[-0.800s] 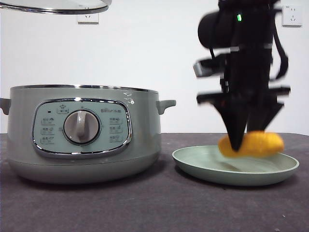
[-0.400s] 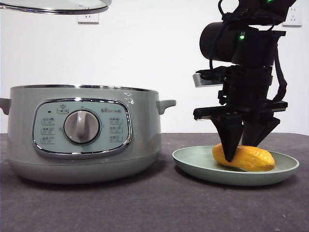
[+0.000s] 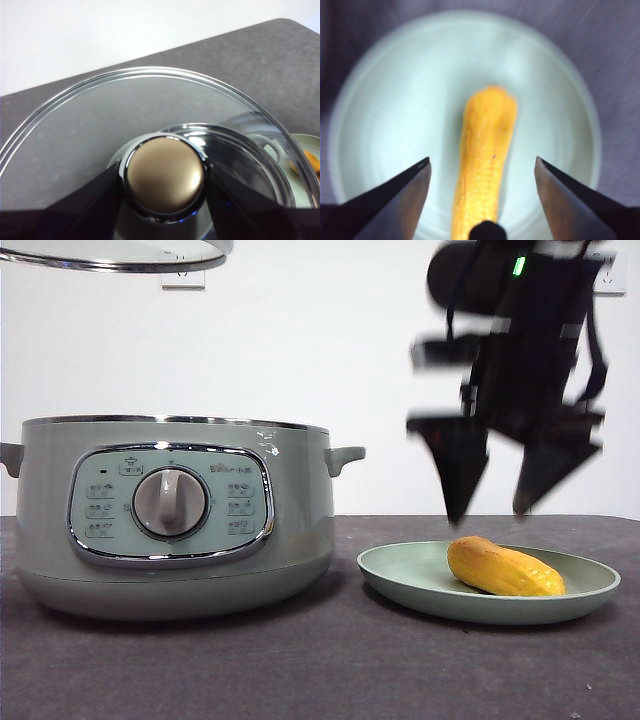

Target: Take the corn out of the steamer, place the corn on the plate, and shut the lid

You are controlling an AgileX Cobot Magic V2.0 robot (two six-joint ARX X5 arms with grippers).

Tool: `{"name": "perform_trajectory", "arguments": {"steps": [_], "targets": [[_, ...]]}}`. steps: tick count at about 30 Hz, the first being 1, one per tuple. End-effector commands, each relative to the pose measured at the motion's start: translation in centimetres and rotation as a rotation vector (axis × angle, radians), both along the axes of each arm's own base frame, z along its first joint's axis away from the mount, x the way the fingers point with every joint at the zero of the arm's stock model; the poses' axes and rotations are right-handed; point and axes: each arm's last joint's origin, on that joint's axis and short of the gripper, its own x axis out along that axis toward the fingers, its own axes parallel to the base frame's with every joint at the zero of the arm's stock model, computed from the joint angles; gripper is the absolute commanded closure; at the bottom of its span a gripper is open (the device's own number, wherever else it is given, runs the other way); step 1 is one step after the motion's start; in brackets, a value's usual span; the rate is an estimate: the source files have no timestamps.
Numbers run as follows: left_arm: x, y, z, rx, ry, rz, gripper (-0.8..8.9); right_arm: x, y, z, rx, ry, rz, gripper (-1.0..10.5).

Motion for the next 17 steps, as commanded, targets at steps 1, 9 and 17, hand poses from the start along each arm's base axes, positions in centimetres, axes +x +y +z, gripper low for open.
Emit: {"name": "perform_trajectory", "arguments": {"steps": [1, 9, 17], "targets": [[1.0, -0.5, 0.3, -0.040, -0.021, -0.019, 8.22, -1.0, -0.5, 2.3, 0.048, -0.066, -0.013, 6.0], [5.2, -2.9, -2.4, -0.044, 0.089, -0.088, 8.22, -4.7, -2.7, 7.9, 0.134, -0.223, -0.016, 6.0], [8.8, -5.6, -6.2, -0.016, 0.205, -0.107, 8.22, -6.7, -4.5, 9.7, 0.141, -0.253, -0.045, 6.0]]}}
